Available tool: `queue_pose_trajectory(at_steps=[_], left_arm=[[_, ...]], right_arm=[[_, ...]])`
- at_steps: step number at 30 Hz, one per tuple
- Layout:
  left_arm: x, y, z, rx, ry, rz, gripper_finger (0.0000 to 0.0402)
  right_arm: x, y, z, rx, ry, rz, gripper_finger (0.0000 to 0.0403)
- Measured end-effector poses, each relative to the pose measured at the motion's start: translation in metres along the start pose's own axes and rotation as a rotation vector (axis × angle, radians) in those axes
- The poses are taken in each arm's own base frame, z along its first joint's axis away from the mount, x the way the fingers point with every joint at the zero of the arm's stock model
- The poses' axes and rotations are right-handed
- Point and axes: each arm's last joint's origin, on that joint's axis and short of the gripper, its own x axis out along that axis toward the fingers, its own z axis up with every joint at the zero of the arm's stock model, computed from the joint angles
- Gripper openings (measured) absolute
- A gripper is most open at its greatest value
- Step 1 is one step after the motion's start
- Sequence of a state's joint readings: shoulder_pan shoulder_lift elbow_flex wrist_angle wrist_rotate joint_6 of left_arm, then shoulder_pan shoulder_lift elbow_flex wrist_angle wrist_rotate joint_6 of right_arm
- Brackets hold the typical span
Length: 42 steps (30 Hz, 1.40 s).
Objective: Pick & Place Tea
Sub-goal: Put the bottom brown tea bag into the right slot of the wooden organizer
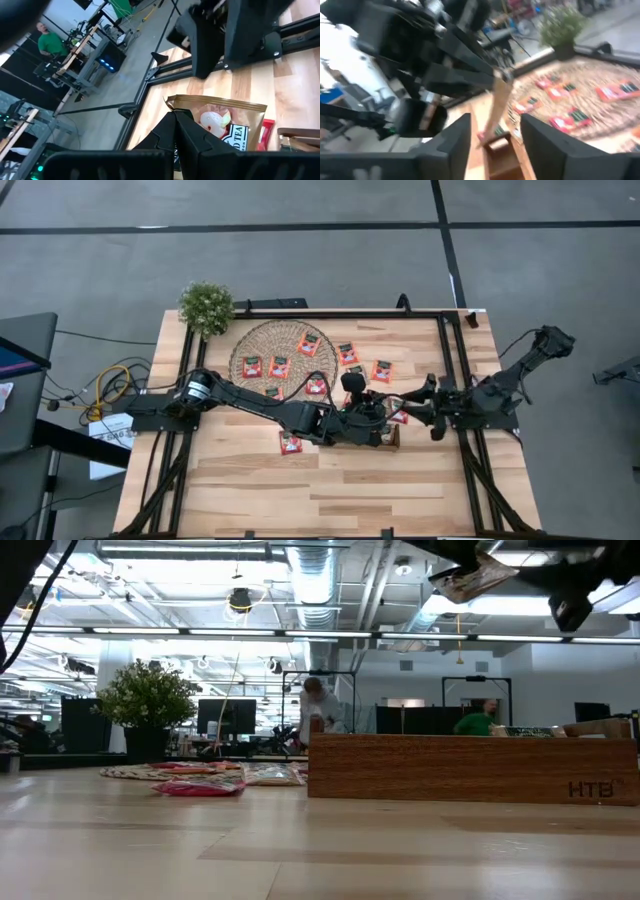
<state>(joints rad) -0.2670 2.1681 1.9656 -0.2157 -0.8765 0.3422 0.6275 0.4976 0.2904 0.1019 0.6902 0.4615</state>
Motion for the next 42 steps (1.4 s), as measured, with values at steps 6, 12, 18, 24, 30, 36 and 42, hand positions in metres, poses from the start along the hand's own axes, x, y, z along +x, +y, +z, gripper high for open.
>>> queue_pose_trajectory(at_steps=[6,12,18,24,30,36,42], left_arm=[[0.001,-0.001,-0.001,0.017,0.008,0.012,0.0],[0.001,0.0,-0.002,0.054,0.024,0.038,0.0],[0.0,0.0,-0.002,0.093,0.037,0.068,0.0],[-0.003,-0.003,-0.002,0.109,0.034,0.063,0.0],[-0.004,-0.005,-0.002,0.118,0.038,0.059,0.0],[-0.004,-0.005,-0.002,0.117,0.037,0.056,0.0],[-0.004,-0.005,-0.002,0.117,0.037,0.055,0.0]], right_arm=[[0.018,0.003,0.008,0.009,0.052,-0.028,0.0224],[0.032,0.002,0.022,-0.028,0.123,-0.106,0.0222],[0.043,0.0,0.034,-0.049,0.191,-0.142,0.0207],[0.048,-0.004,0.039,-0.06,0.209,-0.157,0.0196],[0.048,-0.006,0.04,-0.057,0.202,-0.166,0.0175],[0.048,-0.005,0.04,-0.055,0.202,-0.16,0.0106],[0.048,-0.003,0.039,-0.066,0.228,-0.11,0.001]])
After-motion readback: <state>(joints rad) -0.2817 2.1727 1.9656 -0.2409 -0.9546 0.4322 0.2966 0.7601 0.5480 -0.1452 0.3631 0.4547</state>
